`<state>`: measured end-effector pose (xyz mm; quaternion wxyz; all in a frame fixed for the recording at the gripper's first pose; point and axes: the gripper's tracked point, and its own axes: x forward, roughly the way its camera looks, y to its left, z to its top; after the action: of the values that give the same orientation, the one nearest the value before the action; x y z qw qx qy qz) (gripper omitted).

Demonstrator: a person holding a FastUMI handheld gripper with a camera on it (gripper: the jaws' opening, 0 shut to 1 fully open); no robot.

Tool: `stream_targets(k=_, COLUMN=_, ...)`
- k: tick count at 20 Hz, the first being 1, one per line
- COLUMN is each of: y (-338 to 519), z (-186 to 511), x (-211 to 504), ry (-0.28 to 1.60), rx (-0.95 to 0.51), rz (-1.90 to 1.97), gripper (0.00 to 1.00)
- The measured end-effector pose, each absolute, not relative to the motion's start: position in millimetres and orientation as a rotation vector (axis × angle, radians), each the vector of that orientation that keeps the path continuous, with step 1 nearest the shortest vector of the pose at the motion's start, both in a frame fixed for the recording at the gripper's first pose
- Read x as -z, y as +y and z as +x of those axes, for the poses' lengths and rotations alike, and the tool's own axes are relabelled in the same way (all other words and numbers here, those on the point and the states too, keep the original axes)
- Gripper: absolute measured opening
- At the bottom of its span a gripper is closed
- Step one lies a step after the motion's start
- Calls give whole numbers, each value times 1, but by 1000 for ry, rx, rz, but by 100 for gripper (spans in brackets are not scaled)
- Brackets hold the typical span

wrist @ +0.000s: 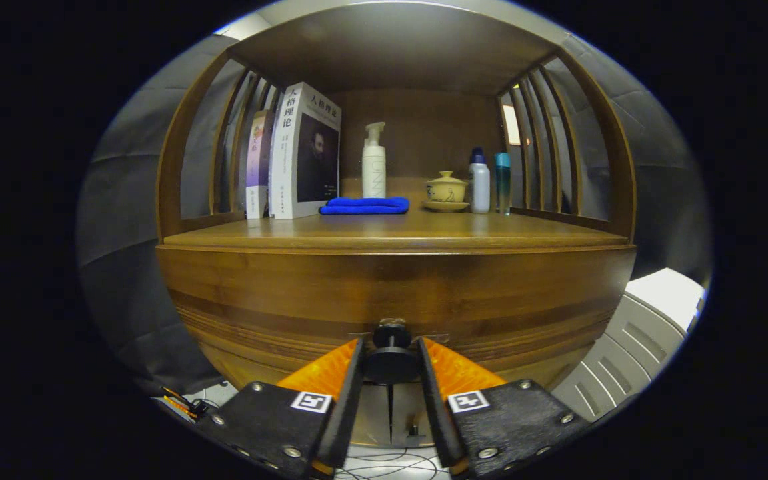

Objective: Pull open the drawer, take out the items inside it, and place them on the countertop above the cabinet.

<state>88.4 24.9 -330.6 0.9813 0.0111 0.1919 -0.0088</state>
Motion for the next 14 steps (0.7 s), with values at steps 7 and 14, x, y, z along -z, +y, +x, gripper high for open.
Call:
stream_targets(k=7, y=27, z=87, x=333, ry=370, rx=33, rz=65, gripper=34)
stream_targets(k=14, y=26, z=79, x=331, ry=387, rx=10, rz=36, gripper=32)
